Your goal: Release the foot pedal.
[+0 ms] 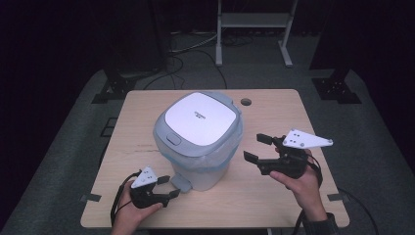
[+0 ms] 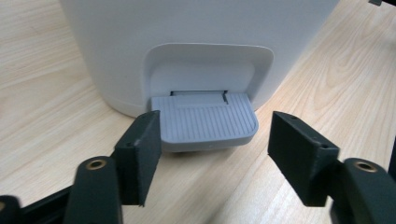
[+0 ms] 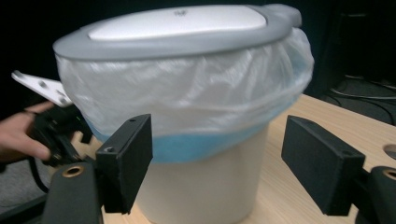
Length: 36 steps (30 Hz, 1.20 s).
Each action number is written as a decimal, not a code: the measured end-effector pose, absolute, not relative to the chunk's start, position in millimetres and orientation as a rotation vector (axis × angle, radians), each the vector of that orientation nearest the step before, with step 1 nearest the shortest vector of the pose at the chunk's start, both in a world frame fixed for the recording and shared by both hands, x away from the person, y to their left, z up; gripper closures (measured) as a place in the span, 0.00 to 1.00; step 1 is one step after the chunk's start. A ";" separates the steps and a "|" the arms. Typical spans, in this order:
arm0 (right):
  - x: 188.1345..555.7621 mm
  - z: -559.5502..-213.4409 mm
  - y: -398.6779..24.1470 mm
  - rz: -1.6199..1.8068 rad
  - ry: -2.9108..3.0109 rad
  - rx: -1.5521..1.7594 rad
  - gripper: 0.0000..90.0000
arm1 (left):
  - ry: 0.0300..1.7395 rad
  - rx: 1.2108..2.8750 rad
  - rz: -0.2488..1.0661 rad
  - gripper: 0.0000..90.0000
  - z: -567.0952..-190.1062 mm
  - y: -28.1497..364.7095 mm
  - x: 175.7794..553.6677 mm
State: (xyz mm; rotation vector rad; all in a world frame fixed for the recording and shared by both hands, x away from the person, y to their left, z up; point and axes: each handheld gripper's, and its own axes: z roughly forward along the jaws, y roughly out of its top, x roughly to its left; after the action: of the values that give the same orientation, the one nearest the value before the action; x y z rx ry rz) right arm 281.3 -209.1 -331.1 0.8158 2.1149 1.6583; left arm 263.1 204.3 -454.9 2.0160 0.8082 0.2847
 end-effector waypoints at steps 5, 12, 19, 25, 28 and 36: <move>280.5 -336.2 -213.5 1.619 2.116 0.828 0.25 | 0.809 2.010 0.311 0.30 -447.6 211.8 262.7; 277.6 -343.1 -223.1 1.587 2.109 0.862 0.24 | 0.819 1.995 0.330 0.20 -443.3 220.9 263.1; 274.4 -352.7 -232.7 1.547 2.098 0.906 0.21 | 0.840 1.992 0.350 0.14 -444.6 228.0 264.9; 269.8 -361.9 -241.0 1.500 2.098 0.945 0.20 | 0.851 2.000 0.372 0.10 -446.3 233.7 265.9; 269.5 -372.4 -247.8 1.459 2.108 0.977 0.20 | 0.869 2.009 0.399 0.08 -446.7 239.7 266.1; 270.7 -391.8 -265.4 1.415 2.112 1.063 0.19 | 0.913 2.025 0.420 0.05 -451.6 252.9 268.3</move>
State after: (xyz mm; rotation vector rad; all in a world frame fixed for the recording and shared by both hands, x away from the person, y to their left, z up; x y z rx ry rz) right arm 270.7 -265.4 -391.8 1.0626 2.1122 1.4152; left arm 268.3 252.9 -451.6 2.0249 0.9126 0.4195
